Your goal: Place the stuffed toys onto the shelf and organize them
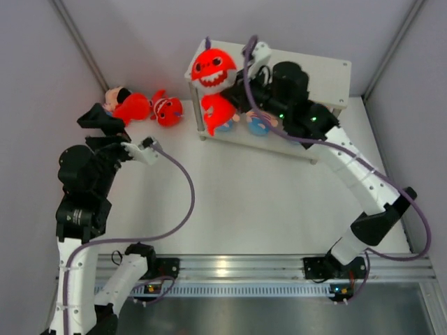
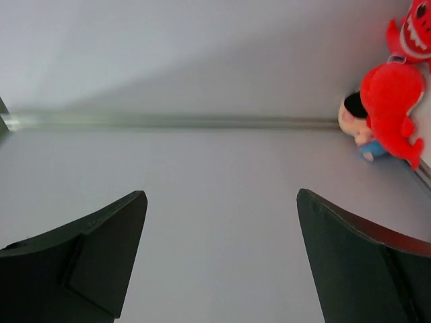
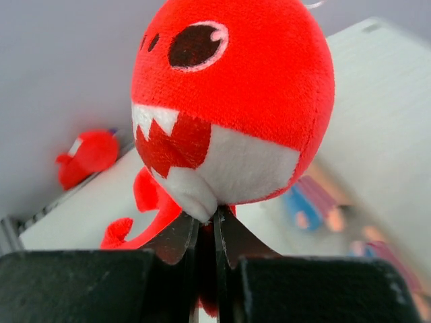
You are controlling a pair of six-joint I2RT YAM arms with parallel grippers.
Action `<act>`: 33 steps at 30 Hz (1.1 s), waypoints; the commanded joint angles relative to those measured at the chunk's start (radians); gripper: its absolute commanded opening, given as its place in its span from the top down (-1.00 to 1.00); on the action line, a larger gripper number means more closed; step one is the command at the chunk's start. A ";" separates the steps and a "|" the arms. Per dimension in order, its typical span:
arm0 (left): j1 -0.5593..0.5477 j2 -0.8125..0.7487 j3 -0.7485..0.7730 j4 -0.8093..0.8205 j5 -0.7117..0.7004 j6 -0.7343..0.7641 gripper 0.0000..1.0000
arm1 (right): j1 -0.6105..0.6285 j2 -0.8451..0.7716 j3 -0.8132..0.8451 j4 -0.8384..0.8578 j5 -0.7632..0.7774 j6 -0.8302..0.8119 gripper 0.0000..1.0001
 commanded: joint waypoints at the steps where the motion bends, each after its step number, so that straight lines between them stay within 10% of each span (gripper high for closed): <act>1: -0.001 0.092 0.009 0.039 -0.409 -0.376 -0.97 | -0.189 -0.083 0.224 -0.167 -0.007 -0.010 1.00; 9: 0.001 0.252 -0.030 -0.168 -0.478 -0.818 -0.97 | -0.651 -0.038 0.296 -0.369 -0.203 0.061 1.00; 21: 0.001 0.315 -0.134 -0.180 -0.424 -0.881 -0.97 | -0.857 0.155 0.379 -0.500 -0.421 0.109 0.76; 29: 0.001 0.330 -0.136 -0.180 -0.425 -0.867 -0.97 | -0.877 0.114 0.330 -0.474 -0.432 0.106 -0.38; 33: 0.001 0.338 -0.126 -0.180 -0.415 -0.869 -0.97 | -0.879 0.066 0.330 -0.471 -0.400 0.096 -0.63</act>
